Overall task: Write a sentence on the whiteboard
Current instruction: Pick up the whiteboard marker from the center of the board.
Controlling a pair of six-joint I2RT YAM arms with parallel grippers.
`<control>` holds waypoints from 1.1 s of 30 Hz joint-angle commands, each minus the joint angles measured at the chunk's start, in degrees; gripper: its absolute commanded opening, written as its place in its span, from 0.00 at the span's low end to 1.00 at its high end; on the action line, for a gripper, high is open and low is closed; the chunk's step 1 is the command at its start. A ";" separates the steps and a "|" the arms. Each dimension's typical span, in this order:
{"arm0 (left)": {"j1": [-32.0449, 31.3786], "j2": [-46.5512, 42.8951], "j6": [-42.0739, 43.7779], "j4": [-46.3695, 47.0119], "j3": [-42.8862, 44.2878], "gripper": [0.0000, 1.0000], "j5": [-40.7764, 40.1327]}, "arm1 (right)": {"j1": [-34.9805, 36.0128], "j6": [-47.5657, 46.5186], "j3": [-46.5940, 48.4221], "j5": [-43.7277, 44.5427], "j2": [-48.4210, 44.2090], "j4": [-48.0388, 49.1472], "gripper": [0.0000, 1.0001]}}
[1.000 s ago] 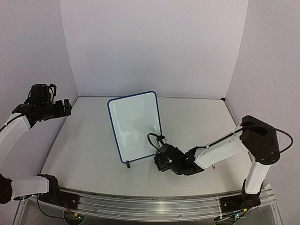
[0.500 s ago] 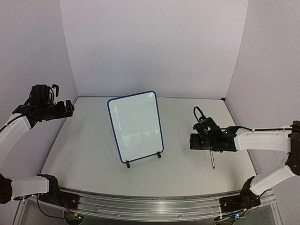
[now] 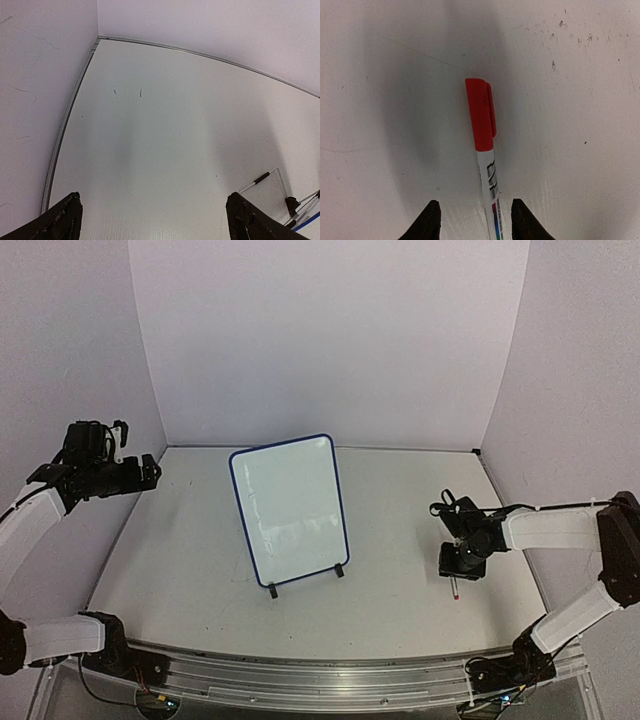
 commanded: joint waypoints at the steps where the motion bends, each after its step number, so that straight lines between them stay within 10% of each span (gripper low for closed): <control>1: 0.24 -0.44 0.74 2.36 -0.20 1.00 1.53 | -0.46 -0.01 0.32 0.40 2.15 -1.71 0.37; 16: 0.23 0.19 1.25 2.97 0.02 0.99 6.63 | -0.53 1.01 0.02 1.21 4.32 -1.29 0.13; 25: -0.67 -0.52 -3.60 2.99 6.70 0.96 31.03 | 0.48 -7.84 3.43 -4.81 -9.40 -2.11 0.00; 33: -17.02 2.38 -12.90 0.41 18.62 0.90 31.99 | 9.60 -20.01 14.26 -16.99 -22.46 -1.97 0.00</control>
